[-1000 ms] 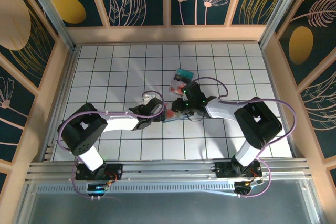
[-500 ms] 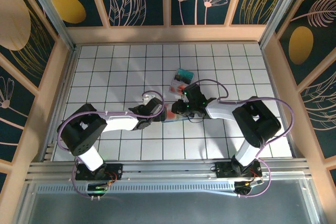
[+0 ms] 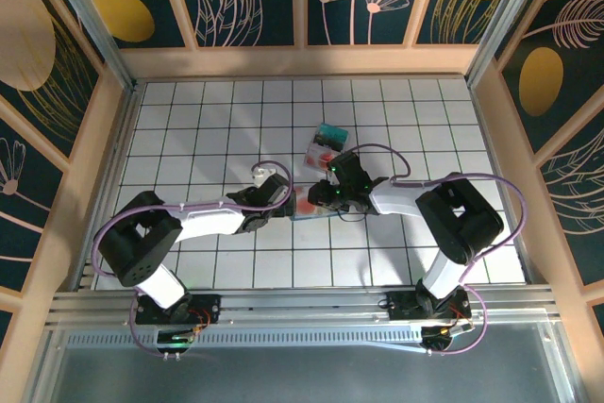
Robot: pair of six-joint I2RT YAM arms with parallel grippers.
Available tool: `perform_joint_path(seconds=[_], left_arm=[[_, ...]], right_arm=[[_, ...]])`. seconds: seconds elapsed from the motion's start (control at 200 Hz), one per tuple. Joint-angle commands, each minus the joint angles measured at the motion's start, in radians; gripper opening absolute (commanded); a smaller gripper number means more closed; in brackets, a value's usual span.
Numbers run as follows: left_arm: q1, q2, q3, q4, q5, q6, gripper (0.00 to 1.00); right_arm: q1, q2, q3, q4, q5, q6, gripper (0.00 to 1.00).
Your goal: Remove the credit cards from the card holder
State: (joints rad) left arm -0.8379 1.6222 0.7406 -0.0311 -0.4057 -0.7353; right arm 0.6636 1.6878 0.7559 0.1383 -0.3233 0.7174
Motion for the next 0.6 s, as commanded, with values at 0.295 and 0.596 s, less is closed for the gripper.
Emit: perform_joint_path(seconds=[0.295,0.596], left_arm=[[0.001,0.085,0.046,-0.015,-0.014,0.012,0.99],[0.001,0.085,0.035,-0.03,-0.008,0.008,0.99]], right_arm=[[-0.004,0.022,-0.015,0.009,-0.001,0.019,0.31],[-0.004,0.04,-0.019,0.066,-0.051,0.034,0.29]])
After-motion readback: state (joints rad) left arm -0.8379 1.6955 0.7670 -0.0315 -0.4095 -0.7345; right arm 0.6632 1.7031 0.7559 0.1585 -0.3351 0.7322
